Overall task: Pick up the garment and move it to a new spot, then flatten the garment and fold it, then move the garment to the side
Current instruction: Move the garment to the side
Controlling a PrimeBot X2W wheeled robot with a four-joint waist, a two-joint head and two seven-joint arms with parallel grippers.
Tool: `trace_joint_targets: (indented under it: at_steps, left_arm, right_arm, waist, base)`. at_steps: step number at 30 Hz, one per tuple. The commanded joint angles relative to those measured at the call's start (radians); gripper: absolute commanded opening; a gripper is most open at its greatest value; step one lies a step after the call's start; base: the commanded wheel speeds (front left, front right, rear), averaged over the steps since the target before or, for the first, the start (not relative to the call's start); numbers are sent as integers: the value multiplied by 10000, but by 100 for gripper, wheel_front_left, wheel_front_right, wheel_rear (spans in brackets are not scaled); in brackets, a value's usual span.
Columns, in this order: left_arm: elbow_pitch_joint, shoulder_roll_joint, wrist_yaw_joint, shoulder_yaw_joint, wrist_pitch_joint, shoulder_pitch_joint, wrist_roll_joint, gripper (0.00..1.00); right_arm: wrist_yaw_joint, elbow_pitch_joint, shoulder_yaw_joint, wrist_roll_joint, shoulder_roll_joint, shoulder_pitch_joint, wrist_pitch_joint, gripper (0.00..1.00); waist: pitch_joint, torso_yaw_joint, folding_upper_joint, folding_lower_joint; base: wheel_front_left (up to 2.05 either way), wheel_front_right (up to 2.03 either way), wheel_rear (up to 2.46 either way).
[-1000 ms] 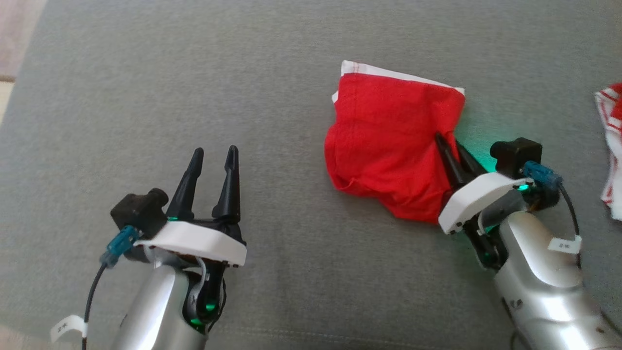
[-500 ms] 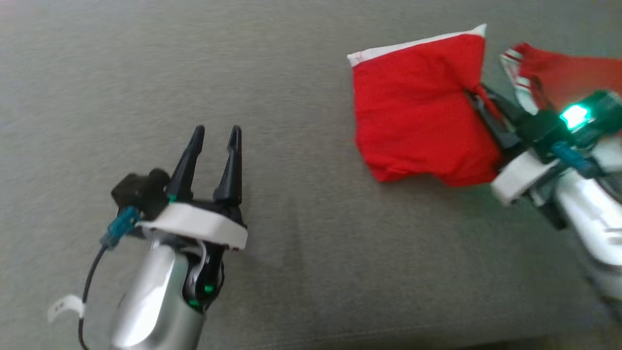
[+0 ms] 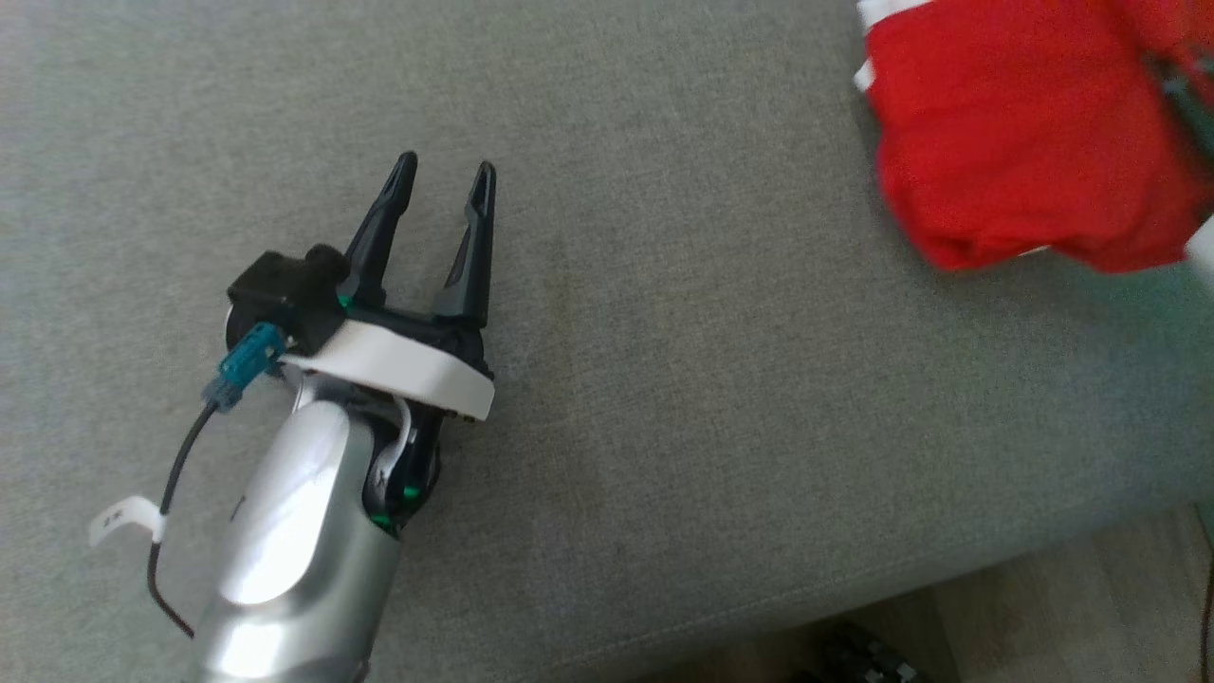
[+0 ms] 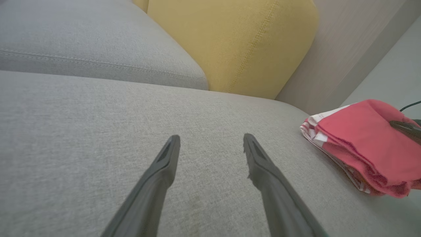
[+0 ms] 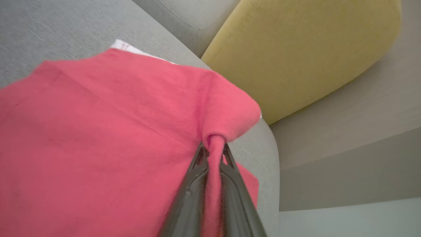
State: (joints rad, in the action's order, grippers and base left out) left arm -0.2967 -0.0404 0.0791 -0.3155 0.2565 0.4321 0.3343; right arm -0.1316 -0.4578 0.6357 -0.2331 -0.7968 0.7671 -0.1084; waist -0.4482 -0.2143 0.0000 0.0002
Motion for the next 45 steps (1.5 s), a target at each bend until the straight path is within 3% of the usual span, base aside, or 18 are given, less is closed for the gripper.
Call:
trace_joint_targets:
  at_steps: [1,15,16,17,18,19,28,33,38,41,45]
  left_arm:
    - [269,-98,52,171,53,307,-78,100]
    - [194,-98,139,376,53,363,-96,100]
    - [201,-98,133,374,53,364,-87,100]
    - [205,-98,129,373,53,366,-78,100]
    - [205,-98,129,373,53,366,-78,100]
    - [204,-98,124,379,53,365,-65,100]
    - [114,-98,100,469,53,263,84,100]
    - [194,-98,45,637,53,71,213,100]
    - [350,-98,-42,935,53,-261,333,100]
    - [460,-98,-83,1121,53,-537,401,100]
    - [757,-98,-143,1308,53,-986,575,100]
  right_arm:
    - [9,-88,-200,-142,-456,-8,106,0]
    - [9,-1589,-1518,-335,-63,-111,961,0]
    - [9,-1604,-1605,-315,-40,-106,952,17]
    - [9,-1611,-1698,-307,-4,-108,923,90]
    - [9,-1611,-1698,-307,-4,-108,923,90]
    - [9,-1620,-1764,-314,36,-127,922,100]
    - [9,-1482,-2428,-710,385,-213,911,100]
    - [9,-950,-2997,-994,1001,-143,487,100]
    - [9,-97,-3637,-1232,2199,-360,-205,100]
    - [9,248,-4217,-1725,3288,-813,-656,100]
    - [9,649,-4214,-1626,4367,-1737,-1082,100]
  waist:
    - [-239,-102,0,-2]
    - [-446,96,0,-2]
    - [-451,104,0,-2]
    - [-453,110,0,-2]
    - [-453,110,0,-2]
    - [-447,112,0,-2]
    - [-84,121,0,-2]
    - [518,179,0,-2]
    - [1240,349,0,-2]
    - [1714,542,0,-2]
    - [2277,803,0,-2]
  base:
    - [0,0,0]
    - [0,0,0]
    - [0,0,0]
    - [0,0,0]
    - [0,0,0]
    - [0,0,0]
    - [0,0,0]
    - [0,0,0]
    - [0,0,0]
    - [0,0,0]
    - [0,0,0]
